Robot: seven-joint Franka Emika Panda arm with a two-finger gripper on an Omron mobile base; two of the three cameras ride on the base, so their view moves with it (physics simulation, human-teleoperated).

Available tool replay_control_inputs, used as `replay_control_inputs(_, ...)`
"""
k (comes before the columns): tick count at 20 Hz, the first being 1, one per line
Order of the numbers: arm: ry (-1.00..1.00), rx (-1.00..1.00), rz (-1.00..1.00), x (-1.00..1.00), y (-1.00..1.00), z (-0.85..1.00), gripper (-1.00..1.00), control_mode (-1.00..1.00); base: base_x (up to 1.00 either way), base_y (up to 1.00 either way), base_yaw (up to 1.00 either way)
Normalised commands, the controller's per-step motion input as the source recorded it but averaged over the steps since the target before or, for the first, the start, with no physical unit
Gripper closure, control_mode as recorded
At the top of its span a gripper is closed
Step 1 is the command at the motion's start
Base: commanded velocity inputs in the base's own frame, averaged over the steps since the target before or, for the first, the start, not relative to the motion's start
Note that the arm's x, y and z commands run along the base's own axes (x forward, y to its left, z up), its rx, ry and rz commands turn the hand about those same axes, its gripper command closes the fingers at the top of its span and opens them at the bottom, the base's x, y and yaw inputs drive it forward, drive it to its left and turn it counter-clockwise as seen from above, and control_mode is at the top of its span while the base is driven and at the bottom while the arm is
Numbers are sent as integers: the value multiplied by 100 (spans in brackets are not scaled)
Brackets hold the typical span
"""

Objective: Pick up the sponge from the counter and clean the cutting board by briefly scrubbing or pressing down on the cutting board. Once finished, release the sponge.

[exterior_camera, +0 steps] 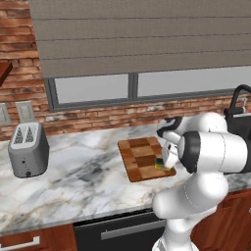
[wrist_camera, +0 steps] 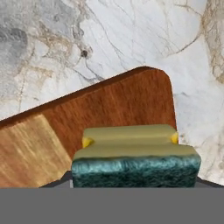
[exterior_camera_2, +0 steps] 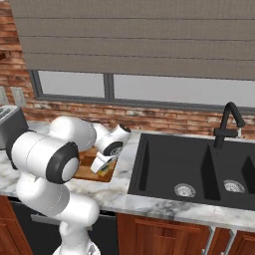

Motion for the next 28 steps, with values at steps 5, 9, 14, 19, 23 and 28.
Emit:
replay_control_inputs(5,0,-17,0,0,0,-26,100,-100,0,0,0)
replay_control_inputs(9,0,-10,1,0,0,-18,100,-100,0,0,0)
replay_control_inputs(14,-3,-4,6,1,-1,-27,100,-100,0,0,0)
replay_control_inputs(19,-14,0,5,-1,-8,-39,100,-100,0,0,0)
replay_control_inputs(23,-5,3,4,0,-11,-39,100,-100,0,0,0)
replay_control_inputs(28,0,7,3,0,-7,-33,100,-100,0,0,0)
